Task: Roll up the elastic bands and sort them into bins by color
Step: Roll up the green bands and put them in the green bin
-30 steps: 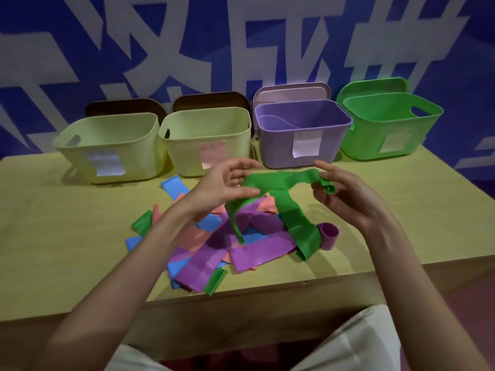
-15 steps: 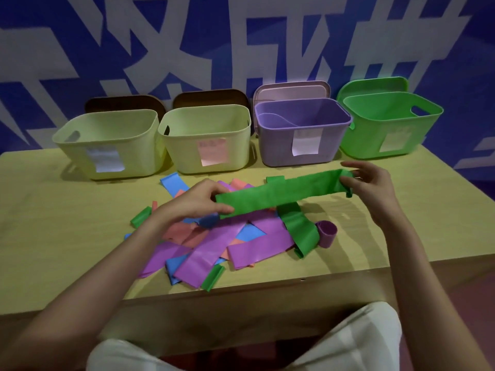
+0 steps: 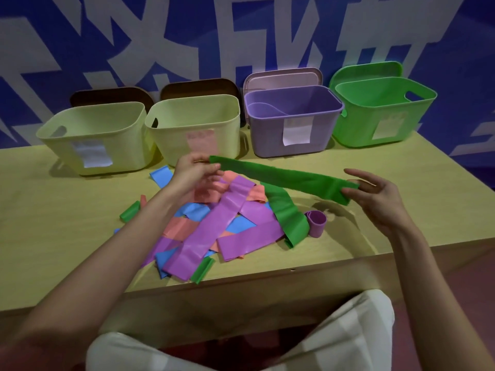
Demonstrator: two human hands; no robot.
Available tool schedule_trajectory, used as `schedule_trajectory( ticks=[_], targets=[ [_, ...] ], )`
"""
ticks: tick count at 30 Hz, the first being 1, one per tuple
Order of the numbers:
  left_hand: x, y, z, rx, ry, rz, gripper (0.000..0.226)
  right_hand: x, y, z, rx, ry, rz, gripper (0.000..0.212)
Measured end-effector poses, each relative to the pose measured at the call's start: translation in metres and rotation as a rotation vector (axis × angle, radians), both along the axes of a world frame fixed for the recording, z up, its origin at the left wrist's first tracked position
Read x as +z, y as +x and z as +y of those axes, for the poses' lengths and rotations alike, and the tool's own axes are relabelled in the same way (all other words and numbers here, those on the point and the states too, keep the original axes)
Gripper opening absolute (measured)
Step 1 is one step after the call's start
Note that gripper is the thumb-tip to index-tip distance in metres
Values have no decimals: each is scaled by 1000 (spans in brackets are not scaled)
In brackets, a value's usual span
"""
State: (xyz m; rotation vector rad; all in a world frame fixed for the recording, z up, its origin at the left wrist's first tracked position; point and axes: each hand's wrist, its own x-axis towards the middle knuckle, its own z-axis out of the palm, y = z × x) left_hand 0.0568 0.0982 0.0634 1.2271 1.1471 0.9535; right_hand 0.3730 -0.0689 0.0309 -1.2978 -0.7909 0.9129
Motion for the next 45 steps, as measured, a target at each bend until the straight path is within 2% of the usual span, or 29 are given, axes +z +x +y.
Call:
schedule_trajectory(
  ticks=[3, 5, 6, 8, 10, 12, 15, 18, 25, 30, 34, 38, 41, 42, 45],
  targets=[
    [-5, 2, 7, 58, -17, -170, 23, -1, 0, -6, 97, 19, 23, 53],
    [-3, 8, 11, 42, -52, -280, 18, -1, 2, -8, 126, 21, -70, 44],
    [-1, 15, 13, 30, -42, -273, 20, 0, 3, -9, 126, 17, -130, 39],
    [3, 34, 22, 1, 123, -59, 20, 1, 4, -10, 101, 30, -272, 36],
    [11, 59, 31, -91, 419, 258, 27, 3, 4, -12, 46, 79, -446, 33],
    [21, 90, 35, -216, 674, 435, 32, 4, 6, -13, -1, 112, -667, 31],
    [36, 144, 34, -389, 964, 548, 27, 2, 15, -19, 0, 120, -1004, 29],
    [37, 198, 28, -483, 1070, 560, 20, -3, 23, -30, 49, 83, -1163, 30],
    [-10, 275, 20, -675, 1138, 690, 23, -29, 24, -45, 152, -112, -1130, 30],
    [-26, 292, 18, -746, 1146, 757, 23, -33, 12, -41, 162, -125, -1161, 33],
    [-40, 289, 22, -830, 1160, 877, 20, -39, 4, -41, 218, -127, -1151, 37],
    [-50, 281, 27, -891, 1172, 1012, 42, -46, 0, -51, 178, -178, -975, 50],
    [-47, 268, 17, -912, 1174, 1108, 53, -51, 0, -59, 110, -133, -891, 47],
    [-46, 262, 13, -888, 1191, 1066, 51, -52, 0, -61, 82, -108, -882, 44],
    [-50, 243, -4, -742, 1319, 774, 36, -54, 0, -64, 31, -45, -878, 35]
  ],
)
